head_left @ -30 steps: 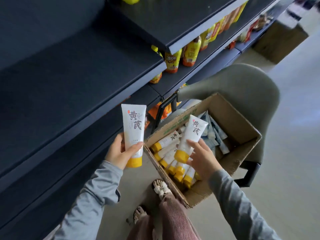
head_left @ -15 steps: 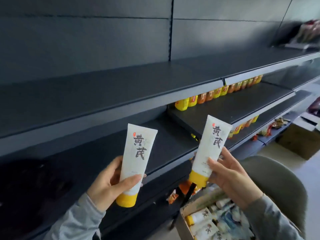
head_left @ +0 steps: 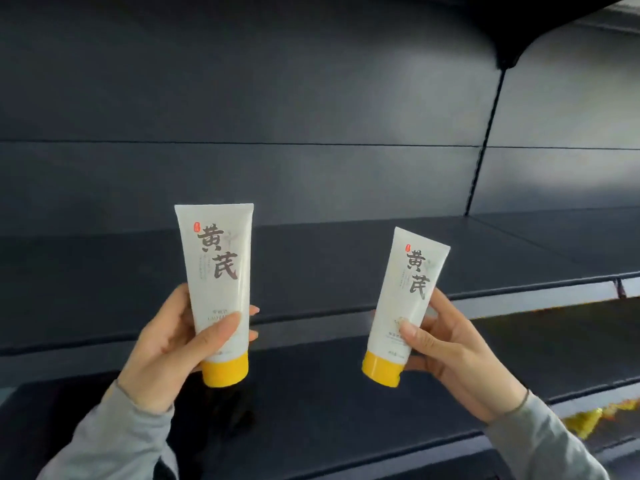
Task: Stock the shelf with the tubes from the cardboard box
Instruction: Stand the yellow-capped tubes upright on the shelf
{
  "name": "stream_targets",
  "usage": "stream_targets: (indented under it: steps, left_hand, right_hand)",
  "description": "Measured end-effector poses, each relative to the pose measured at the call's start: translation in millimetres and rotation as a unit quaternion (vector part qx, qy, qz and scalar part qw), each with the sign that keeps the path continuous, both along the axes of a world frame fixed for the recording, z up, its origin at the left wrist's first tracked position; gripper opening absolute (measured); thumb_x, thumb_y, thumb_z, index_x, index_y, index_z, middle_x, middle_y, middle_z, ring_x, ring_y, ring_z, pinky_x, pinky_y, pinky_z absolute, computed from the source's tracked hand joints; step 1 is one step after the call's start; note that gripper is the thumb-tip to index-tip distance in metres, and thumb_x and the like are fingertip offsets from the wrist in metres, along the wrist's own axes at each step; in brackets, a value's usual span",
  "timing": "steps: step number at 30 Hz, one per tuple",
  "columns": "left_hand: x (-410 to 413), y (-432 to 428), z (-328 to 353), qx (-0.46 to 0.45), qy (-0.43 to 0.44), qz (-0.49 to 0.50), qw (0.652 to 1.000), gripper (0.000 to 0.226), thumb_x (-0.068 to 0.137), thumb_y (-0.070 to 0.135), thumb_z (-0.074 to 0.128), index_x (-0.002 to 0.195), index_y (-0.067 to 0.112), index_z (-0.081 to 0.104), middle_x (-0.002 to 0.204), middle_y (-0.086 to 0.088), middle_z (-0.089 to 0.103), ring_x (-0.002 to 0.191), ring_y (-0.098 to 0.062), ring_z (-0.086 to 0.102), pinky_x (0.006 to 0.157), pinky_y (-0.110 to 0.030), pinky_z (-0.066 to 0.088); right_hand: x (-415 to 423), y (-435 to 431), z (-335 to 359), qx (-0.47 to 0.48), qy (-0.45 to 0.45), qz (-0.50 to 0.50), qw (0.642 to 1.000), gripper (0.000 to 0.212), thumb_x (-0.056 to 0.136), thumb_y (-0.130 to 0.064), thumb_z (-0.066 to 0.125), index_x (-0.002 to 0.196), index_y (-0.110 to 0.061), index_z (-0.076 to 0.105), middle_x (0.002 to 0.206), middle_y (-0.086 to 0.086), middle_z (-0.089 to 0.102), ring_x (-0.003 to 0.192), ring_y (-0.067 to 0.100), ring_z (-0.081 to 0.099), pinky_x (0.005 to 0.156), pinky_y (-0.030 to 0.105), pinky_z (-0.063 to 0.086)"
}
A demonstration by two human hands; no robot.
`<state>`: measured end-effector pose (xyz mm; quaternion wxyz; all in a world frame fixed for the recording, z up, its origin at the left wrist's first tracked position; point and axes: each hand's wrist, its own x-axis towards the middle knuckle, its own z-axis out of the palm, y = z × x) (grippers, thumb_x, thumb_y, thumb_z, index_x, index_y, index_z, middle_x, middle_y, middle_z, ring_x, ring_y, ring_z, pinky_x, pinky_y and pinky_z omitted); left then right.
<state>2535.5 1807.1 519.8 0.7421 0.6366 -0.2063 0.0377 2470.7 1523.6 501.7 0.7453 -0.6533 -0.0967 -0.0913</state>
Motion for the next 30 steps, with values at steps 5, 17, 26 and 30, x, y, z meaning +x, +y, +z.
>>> stream_targets:
  steps: [5, 17, 26, 30]
  left_hand:
    - [44, 11, 15, -0.036, -0.034, 0.082, 0.995, 0.037, 0.066, 0.019, 0.059, 0.102, 0.024, 0.062, 0.092, -0.004, 0.074, 0.078, -0.028, 0.071, 0.064, -0.043, 0.058]
    - [107, 75, 47, -0.020, -0.102, 0.227, 0.968, 0.037, 0.069, 0.025, 0.063, 0.104, 0.034, 0.058, 0.096, 0.012, 0.072, 0.086, -0.014, 0.070, 0.066, -0.037, 0.059]
    - [175, 105, 69, -0.067, -0.092, 0.181, 0.977, 0.040, 0.070, 0.026, 0.063, 0.109, 0.030, 0.054, 0.093, 0.009, 0.073, 0.086, -0.015, 0.070, 0.067, -0.032, 0.059]
    - [190, 111, 54, -0.130, -0.062, 0.180, 0.973, 0.041, 0.067, 0.026, 0.066, 0.107, 0.029, 0.057, 0.095, 0.005, 0.073, 0.084, -0.020, 0.071, 0.058, -0.027, 0.055]
  right_hand:
    - [55, 7, 24, -0.026, -0.024, 0.048, 0.998, 0.043, 0.077, -0.023, 0.072, 0.118, -0.029, 0.058, 0.113, 0.015, 0.068, 0.096, 0.033, 0.068, 0.069, 0.035, 0.057]
    - [221, 66, 100, -0.110, -0.065, 0.159, 0.979, 0.057, 0.074, -0.023, 0.073, 0.125, -0.021, 0.047, 0.111, 0.003, 0.070, 0.098, 0.022, 0.069, 0.070, 0.031, 0.057]
    - [332, 158, 68, -0.168, -0.049, 0.079, 0.981, 0.033, 0.085, -0.006, 0.067, 0.103, -0.023, 0.047, 0.116, 0.002, 0.064, 0.102, 0.016, 0.065, 0.082, 0.037, 0.058]
    - [359, 180, 54, -0.157, -0.034, 0.033, 0.986, 0.036, 0.084, -0.004, 0.068, 0.109, -0.018, 0.047, 0.117, 0.005, 0.064, 0.107, 0.021, 0.063, 0.091, 0.048, 0.053]
